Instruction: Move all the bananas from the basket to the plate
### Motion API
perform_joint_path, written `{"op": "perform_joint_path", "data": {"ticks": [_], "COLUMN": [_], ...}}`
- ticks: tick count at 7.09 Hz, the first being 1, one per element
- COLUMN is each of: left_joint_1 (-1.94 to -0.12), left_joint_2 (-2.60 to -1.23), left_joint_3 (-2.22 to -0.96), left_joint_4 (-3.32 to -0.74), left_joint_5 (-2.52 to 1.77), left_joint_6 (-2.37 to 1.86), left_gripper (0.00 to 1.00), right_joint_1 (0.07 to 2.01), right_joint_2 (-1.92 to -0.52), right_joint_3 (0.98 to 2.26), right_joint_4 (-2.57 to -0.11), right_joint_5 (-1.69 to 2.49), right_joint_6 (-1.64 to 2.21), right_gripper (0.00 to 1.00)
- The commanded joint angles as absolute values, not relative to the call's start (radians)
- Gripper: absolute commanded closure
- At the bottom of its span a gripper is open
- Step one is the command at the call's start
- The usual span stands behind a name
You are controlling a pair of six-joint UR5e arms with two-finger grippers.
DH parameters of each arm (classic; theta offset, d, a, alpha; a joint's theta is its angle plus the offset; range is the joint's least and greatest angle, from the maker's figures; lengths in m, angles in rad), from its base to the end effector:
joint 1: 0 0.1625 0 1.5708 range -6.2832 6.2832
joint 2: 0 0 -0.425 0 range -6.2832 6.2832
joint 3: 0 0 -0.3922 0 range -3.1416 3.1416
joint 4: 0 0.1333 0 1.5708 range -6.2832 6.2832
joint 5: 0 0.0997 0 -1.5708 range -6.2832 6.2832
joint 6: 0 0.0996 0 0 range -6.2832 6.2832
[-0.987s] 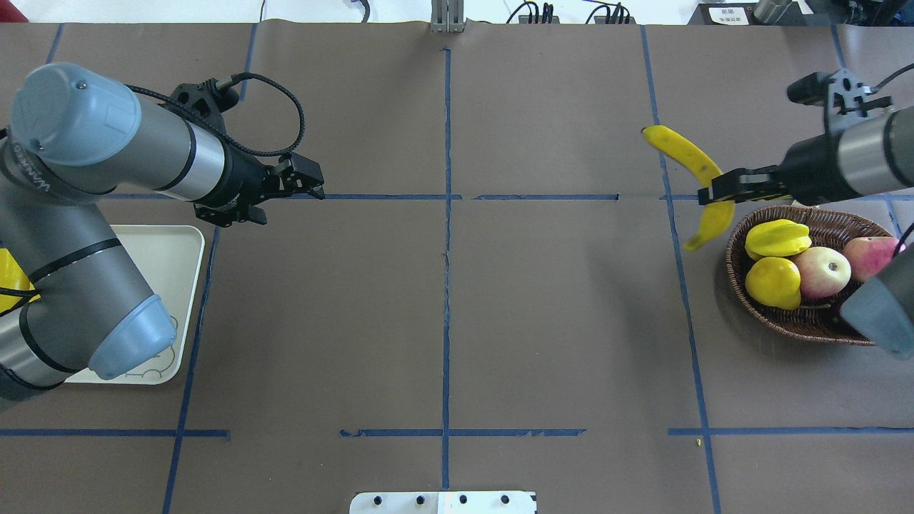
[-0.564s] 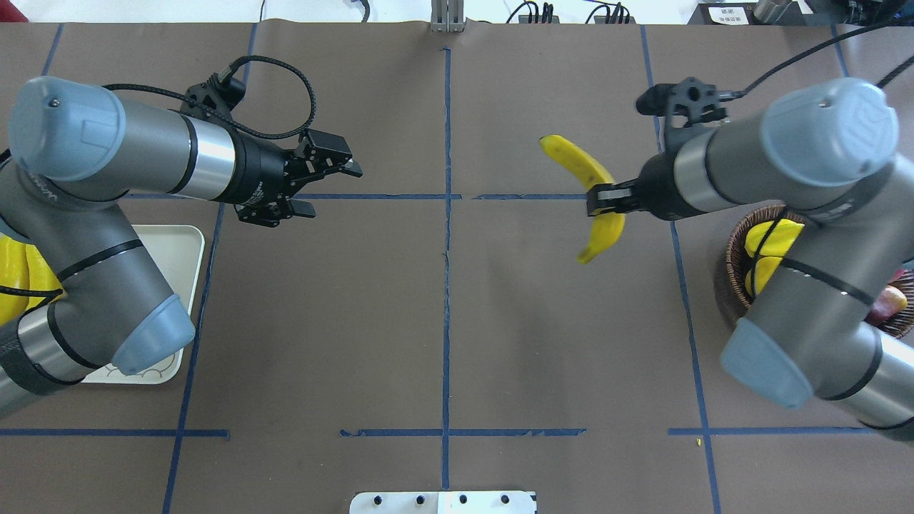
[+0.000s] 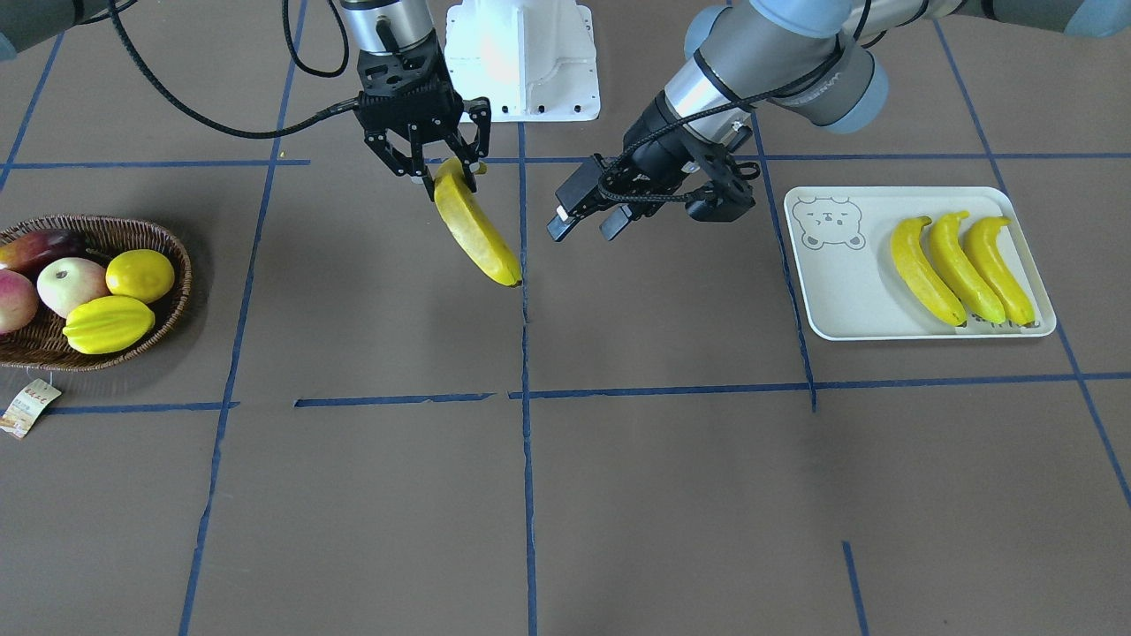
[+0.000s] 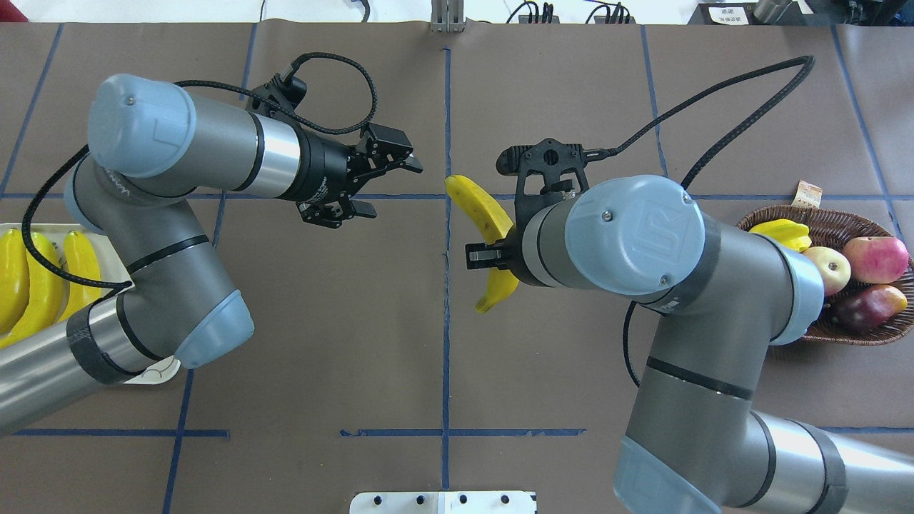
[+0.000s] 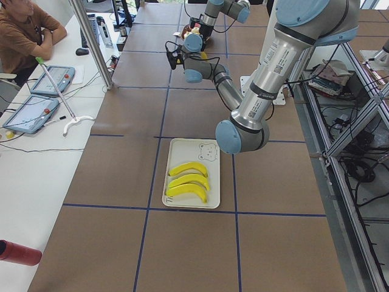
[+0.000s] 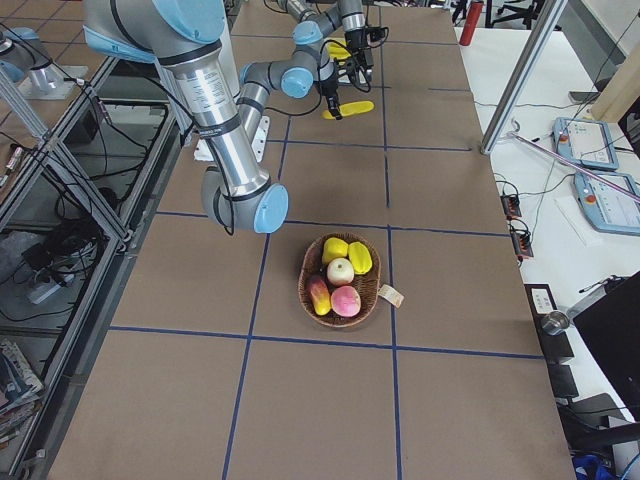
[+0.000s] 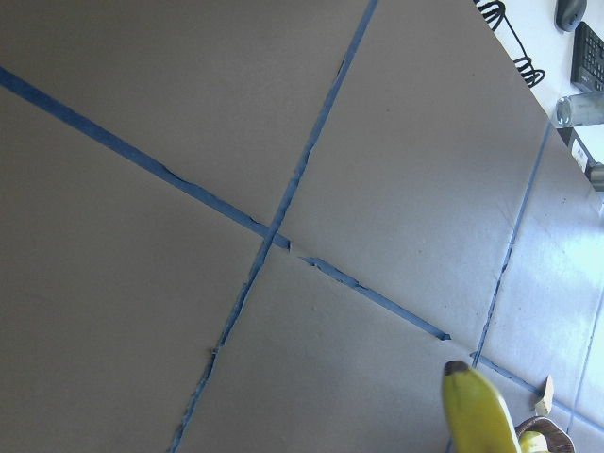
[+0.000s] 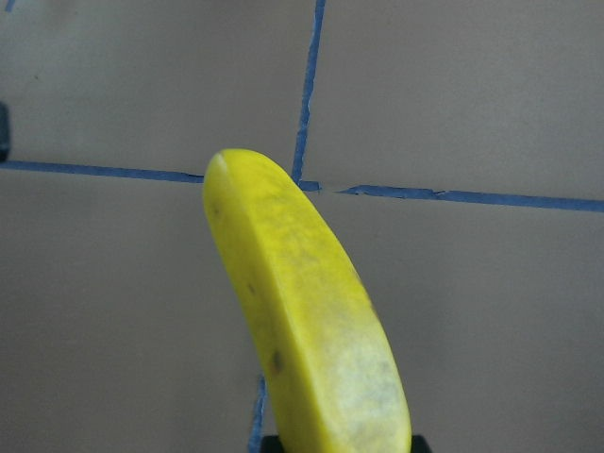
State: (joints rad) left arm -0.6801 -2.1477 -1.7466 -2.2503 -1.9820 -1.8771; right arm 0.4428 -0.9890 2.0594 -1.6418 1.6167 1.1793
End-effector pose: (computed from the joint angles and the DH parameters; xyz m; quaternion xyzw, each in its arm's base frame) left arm 0.4250 -0.4640 0.1645 -0.0319 0.6600 -0.2316 0.7139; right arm -0.4502 -0.3560 0.1434 0.1757 -0.4461 0.0115 0.8775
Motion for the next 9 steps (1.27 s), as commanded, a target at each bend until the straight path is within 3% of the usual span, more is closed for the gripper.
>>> {"op": "perform_joint_path", "data": {"ticks": [1,9], "left_joint_1": [-0.677,-0.591], "left_joint_2": [-2.187,-2.236], "left_joint_3": [-1.727,-1.678], "left_joint_4": [-2.253,-2.256], "left_joint_5": [-1.980,-1.947], "left_joint_6": [-1.932,-1.936], "left_gripper": [0.01,0.01], "right_joint_1": [0.401,0.376], "right_joint_2": [-0.970,-0.920], "right_joint_3": [2.059,2.028], "right_joint_4": [-1.644,-1.647], "right_joint_5": [1.566,1.514], "right_joint_6": [1.193,1.230], "right_gripper": [0.98,0.99]}}
